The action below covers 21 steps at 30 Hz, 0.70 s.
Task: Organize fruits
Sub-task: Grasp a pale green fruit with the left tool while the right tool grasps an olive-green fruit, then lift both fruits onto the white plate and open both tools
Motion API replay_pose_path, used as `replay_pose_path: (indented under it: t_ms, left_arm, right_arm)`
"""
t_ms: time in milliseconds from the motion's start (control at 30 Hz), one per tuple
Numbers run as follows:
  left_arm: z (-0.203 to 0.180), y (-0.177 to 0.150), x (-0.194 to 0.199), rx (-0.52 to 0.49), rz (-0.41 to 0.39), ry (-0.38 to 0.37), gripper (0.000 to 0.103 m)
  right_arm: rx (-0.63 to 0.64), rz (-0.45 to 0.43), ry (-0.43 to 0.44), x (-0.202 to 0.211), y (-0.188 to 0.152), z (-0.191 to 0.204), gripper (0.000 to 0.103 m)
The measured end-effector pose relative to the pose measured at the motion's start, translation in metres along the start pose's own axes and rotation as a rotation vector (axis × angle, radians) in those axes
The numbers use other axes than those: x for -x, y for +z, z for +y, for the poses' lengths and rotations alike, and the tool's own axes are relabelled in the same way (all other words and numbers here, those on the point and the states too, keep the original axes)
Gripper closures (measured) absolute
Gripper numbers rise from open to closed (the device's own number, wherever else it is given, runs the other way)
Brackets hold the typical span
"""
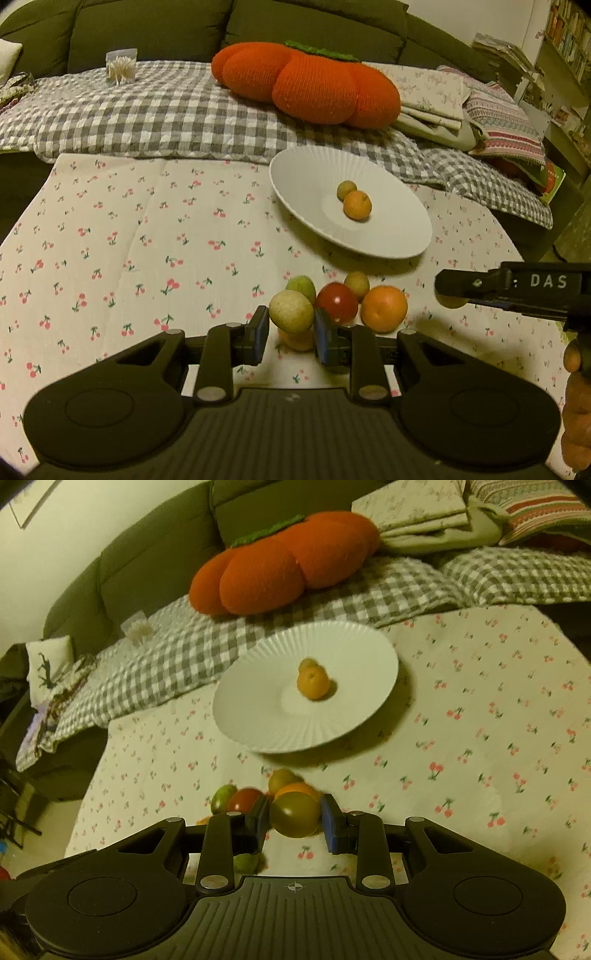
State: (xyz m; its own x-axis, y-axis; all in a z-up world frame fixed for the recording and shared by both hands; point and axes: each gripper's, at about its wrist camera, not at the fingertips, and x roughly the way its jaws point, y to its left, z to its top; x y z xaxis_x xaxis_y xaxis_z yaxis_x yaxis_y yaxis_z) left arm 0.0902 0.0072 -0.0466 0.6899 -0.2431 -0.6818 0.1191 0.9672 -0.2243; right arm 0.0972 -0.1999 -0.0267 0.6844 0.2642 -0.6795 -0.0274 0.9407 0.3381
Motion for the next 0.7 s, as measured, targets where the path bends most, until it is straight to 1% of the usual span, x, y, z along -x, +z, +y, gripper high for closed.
replay_pose_path:
  t_ms: [267,567,700]
  left_arm:
    - [-0.006,0.016,-0.004,-0.038,-0.039,0.006,0.079]
    - [-0.016,0.033,-0.014,-0.098,-0.104,-0.011,0.079]
    - [-0.022,0.035,-0.024,-0.153,-0.123,-0.026,0.079]
  right_arm:
    - [-0.032,-0.047,-0.017,0.006,0.015,-0.016,0.074]
    - [-0.043,-0.071,-0.034,-0.004,0.029,-0.025,0.074]
    - [-0.055,-0.076,-0.028,-0.01,0.033,-0.029,0.074]
